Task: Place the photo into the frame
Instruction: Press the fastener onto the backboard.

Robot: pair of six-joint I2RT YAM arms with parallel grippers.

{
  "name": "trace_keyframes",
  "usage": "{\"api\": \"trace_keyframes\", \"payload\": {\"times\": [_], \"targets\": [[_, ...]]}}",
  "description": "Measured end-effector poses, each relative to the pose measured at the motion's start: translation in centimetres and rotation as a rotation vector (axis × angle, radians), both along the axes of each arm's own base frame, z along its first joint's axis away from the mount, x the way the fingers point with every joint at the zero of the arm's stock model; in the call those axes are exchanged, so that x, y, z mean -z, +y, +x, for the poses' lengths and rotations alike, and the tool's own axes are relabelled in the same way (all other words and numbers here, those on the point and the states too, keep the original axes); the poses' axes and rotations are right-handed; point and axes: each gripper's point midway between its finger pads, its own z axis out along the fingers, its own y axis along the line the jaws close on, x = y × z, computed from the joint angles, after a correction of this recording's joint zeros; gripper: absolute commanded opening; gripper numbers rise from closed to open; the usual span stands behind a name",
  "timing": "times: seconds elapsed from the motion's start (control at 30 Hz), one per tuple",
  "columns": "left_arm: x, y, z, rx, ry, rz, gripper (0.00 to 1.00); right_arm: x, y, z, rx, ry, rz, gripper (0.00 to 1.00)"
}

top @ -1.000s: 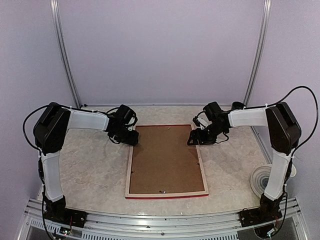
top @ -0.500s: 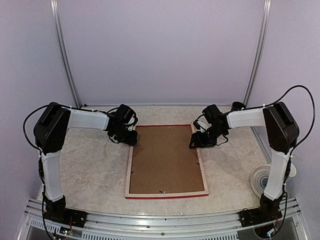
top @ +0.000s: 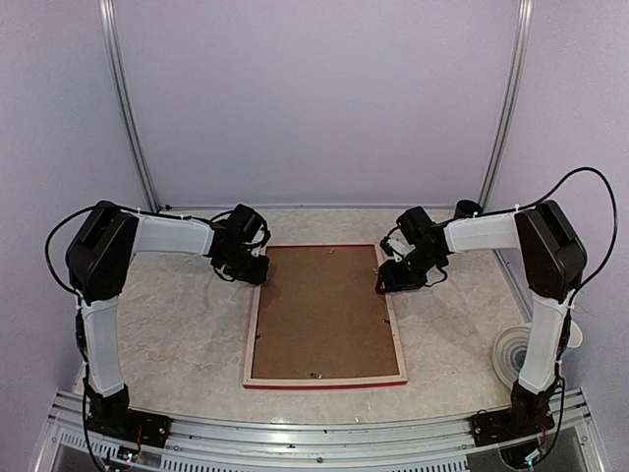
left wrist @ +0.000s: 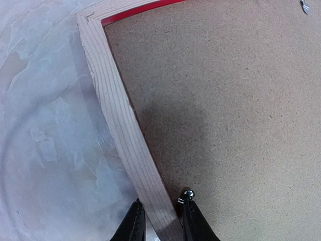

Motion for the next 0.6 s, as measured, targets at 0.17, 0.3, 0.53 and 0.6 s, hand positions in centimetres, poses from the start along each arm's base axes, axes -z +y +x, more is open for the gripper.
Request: {"api": "trace_keyframes", "payload": {"times": [0.17,0.3,0.53,0.6], "targets": [[0.0,0.04,-0.01,-0.004,0.001,0.0,0.17,0.05,-0.18,0.1,0.003,-0.007,-0.015,0.55],[0.0,0.04,-0.01,-0.012,0.002,-0.002,0.14,0.06,-0.34,0.26,0.009,-0.011,-0.026,0.55],[-0.03,0.03,0.02,-0.036,-0.001,-0.005,0.12,0.08,-0.51,0.34,0.013,-0.015,-0.036,0.55],[-0.05,-0.1,-0.05,-0.045,-0.003,-0.004,0.09,0.08,-0.55,0.36,0.014,-0.015,-0.039,0.55]]}}
